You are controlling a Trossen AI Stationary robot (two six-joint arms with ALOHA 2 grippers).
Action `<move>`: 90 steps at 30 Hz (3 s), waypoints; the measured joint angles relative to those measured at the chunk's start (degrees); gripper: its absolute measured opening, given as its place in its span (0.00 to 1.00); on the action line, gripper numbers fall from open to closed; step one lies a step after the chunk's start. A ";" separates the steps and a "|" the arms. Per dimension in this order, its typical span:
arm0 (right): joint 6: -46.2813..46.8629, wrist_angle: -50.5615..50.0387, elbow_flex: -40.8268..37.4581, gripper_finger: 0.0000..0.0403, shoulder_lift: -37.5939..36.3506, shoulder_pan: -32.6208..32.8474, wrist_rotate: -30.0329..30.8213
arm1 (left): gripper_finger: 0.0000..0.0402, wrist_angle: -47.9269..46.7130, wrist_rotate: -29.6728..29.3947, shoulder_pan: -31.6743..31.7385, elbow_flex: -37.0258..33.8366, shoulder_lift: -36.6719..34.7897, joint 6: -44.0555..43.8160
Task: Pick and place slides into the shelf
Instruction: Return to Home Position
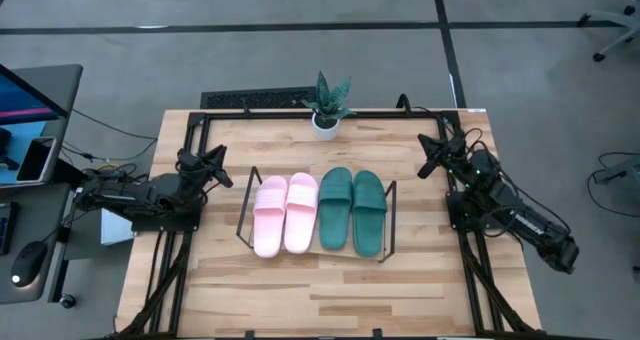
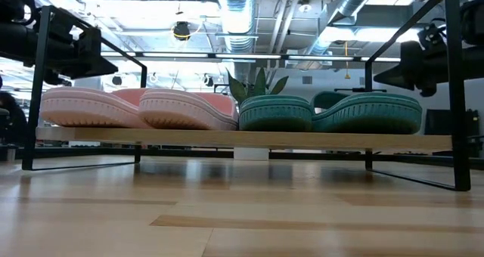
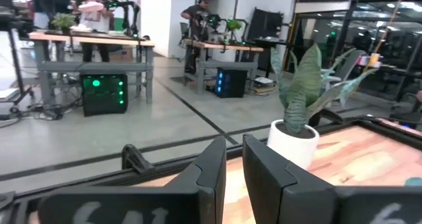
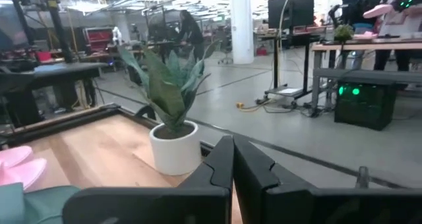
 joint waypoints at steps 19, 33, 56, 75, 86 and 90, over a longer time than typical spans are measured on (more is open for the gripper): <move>0.79 0.11 -0.02 0.00 0.05 -2.41 0.25 | 0.10 -0.68 -1.47 -0.11 0.33 0.04 2.60; 0.81 0.11 -0.04 0.00 0.05 -2.39 0.25 | 0.10 -0.96 -1.46 -0.11 0.50 0.04 3.48; 0.81 0.11 -0.04 0.00 0.05 -2.39 0.25 | 0.10 -0.98 -1.44 -0.11 0.63 0.04 4.31; 0.81 0.11 -0.04 0.00 0.05 -2.39 0.25 | 0.10 -0.96 -1.44 -0.11 0.65 0.04 4.39; 0.82 0.09 -0.04 0.00 0.05 -2.38 0.25 | 0.10 -0.96 -1.44 -0.11 0.65 0.04 4.05; 0.83 0.09 -0.04 0.00 0.05 -2.37 0.25 | 0.10 -0.96 -1.44 -0.09 0.65 0.04 4.03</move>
